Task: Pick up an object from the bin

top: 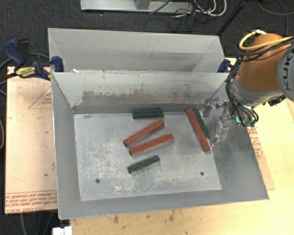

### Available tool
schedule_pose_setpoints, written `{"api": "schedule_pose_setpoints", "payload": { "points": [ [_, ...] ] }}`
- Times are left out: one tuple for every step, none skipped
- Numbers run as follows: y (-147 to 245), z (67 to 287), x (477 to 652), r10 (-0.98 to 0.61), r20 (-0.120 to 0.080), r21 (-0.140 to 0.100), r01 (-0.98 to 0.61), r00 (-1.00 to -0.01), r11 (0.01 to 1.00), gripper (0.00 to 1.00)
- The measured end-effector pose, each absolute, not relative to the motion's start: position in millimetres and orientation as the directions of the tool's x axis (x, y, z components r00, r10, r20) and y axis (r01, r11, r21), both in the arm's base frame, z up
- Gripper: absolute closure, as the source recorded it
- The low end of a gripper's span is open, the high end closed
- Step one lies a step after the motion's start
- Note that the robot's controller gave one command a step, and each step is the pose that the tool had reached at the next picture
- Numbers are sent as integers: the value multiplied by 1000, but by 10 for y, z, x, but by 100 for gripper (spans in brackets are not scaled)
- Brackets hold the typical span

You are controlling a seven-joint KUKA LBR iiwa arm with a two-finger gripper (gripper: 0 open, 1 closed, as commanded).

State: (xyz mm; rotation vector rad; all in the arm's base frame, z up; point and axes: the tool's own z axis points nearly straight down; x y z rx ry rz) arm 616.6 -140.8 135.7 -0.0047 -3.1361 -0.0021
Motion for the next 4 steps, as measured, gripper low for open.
{"api": "schedule_pose_setpoints", "payload": {
  "points": [
    [-1438,708,6335,-298,-4,0,-298,-954,954,0],
    [-1395,710,6446,-713,-16,19,-713,-701,701,0],
    [-1416,750,6456,-717,-12,17,-717,-697,697,100],
    [-985,1195,6423,-958,-3,-1,-958,-287,287,100]
  ]
}}
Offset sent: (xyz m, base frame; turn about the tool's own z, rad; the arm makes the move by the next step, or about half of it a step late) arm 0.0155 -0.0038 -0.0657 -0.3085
